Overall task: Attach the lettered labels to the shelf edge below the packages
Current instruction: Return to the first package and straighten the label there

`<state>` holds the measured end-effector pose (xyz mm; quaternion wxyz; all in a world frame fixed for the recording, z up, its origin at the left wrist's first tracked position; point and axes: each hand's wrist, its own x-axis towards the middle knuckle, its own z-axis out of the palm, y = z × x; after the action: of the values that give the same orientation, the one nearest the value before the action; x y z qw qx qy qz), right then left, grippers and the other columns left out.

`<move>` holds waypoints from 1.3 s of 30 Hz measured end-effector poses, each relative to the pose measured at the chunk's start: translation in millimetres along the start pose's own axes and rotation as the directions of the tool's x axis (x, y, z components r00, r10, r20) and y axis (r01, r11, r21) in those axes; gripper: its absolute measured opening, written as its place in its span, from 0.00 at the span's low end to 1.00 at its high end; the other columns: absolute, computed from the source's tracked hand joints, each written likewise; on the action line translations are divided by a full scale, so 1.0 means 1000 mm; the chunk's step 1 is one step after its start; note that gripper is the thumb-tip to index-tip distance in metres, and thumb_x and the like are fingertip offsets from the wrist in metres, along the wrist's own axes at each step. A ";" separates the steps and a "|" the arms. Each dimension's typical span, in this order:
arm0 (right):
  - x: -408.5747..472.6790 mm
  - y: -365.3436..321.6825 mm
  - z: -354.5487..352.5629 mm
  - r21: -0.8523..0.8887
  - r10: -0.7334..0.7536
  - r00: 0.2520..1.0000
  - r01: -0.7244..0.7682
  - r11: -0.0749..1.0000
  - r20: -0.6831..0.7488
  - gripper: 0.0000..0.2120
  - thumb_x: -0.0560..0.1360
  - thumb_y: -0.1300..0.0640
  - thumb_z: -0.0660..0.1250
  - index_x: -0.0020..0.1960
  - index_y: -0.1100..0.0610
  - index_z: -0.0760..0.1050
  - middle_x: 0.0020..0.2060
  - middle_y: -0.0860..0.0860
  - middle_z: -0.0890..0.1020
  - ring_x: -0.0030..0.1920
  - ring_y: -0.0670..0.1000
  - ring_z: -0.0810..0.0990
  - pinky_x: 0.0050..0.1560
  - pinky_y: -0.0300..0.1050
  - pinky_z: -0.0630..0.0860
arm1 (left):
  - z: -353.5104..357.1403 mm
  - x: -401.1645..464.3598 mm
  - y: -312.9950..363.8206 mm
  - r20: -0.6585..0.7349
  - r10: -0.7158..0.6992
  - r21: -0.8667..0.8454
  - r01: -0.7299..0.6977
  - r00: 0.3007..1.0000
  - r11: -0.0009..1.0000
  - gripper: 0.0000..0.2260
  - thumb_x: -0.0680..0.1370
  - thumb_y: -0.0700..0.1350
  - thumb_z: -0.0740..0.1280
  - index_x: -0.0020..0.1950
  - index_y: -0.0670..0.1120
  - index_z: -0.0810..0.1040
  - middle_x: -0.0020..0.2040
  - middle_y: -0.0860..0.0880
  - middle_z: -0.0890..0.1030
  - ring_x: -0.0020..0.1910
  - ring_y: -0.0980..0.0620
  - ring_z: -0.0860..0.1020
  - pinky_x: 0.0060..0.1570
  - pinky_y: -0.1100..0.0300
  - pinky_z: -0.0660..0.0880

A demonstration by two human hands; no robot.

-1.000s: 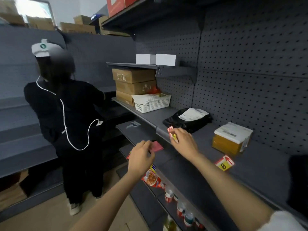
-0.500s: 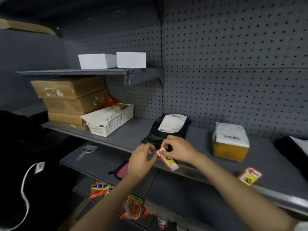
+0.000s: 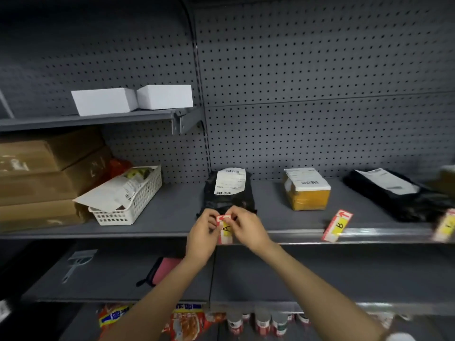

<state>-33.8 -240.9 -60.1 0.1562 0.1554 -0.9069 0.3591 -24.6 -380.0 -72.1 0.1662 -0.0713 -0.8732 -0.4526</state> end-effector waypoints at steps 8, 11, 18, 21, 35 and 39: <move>-0.019 0.016 -0.019 -0.110 0.020 0.999 -0.025 0.994 -0.044 0.06 0.75 0.52 0.65 0.51 0.51 0.74 0.47 0.49 0.80 0.48 0.49 0.77 0.46 0.47 0.75 | 0.001 0.010 0.012 0.175 0.272 0.451 -0.323 0.946 0.832 0.05 0.75 0.43 0.66 0.50 0.49 0.78 0.46 0.50 0.81 0.44 0.47 0.80 0.42 0.53 0.75; -0.023 0.018 -0.029 -0.176 -0.044 0.998 0.034 0.984 -0.049 0.08 0.74 0.52 0.67 0.51 0.50 0.73 0.47 0.48 0.80 0.50 0.48 0.76 0.44 0.42 0.71 | 0.008 0.017 0.029 0.387 0.375 0.627 -0.539 0.842 0.563 0.10 0.73 0.41 0.65 0.55 0.46 0.76 0.51 0.47 0.80 0.50 0.44 0.78 0.52 0.54 0.71; -0.034 0.025 -0.027 -0.236 0.034 0.994 -0.058 0.970 -0.105 0.07 0.71 0.61 0.66 0.45 0.51 0.74 0.43 0.49 0.81 0.44 0.52 0.79 0.40 0.43 0.71 | 0.013 0.001 0.014 0.199 0.346 0.474 -0.399 0.917 0.785 0.06 0.74 0.39 0.65 0.48 0.48 0.77 0.45 0.49 0.81 0.49 0.48 0.76 0.45 0.55 0.72; -0.034 0.028 -0.025 -0.233 0.069 0.991 -0.093 0.968 -0.112 0.06 0.72 0.62 0.66 0.44 0.53 0.79 0.43 0.50 0.83 0.45 0.52 0.80 0.45 0.44 0.74 | 0.007 -0.001 0.000 0.195 0.344 0.463 -0.396 0.918 0.793 0.06 0.73 0.39 0.67 0.47 0.48 0.79 0.45 0.50 0.82 0.50 0.49 0.74 0.50 0.57 0.70; -0.044 0.030 -0.008 -0.326 -0.142 0.988 0.114 0.939 -0.065 0.09 0.73 0.59 0.69 0.52 0.54 0.82 0.45 0.54 0.79 0.46 0.55 0.78 0.45 0.47 0.77 | 0.001 -0.022 -0.020 0.095 0.352 0.458 -0.355 0.931 0.815 0.11 0.73 0.37 0.68 0.54 0.48 0.80 0.48 0.50 0.81 0.49 0.47 0.77 0.51 0.54 0.69; -0.047 0.027 -0.018 -0.323 -0.116 0.985 0.070 0.944 -0.125 0.10 0.73 0.56 0.69 0.54 0.54 0.80 0.48 0.53 0.79 0.49 0.55 0.77 0.52 0.49 0.75 | 0.009 -0.018 -0.002 0.054 0.302 0.390 -0.299 0.952 0.871 0.09 0.72 0.44 0.70 0.52 0.50 0.78 0.48 0.50 0.80 0.50 0.47 0.77 0.51 0.53 0.69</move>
<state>1.2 -202.0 -82.5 0.2601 0.1452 -0.9310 0.2111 -10.3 -373.7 -84.9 0.2493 -0.1692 -0.9237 -0.2368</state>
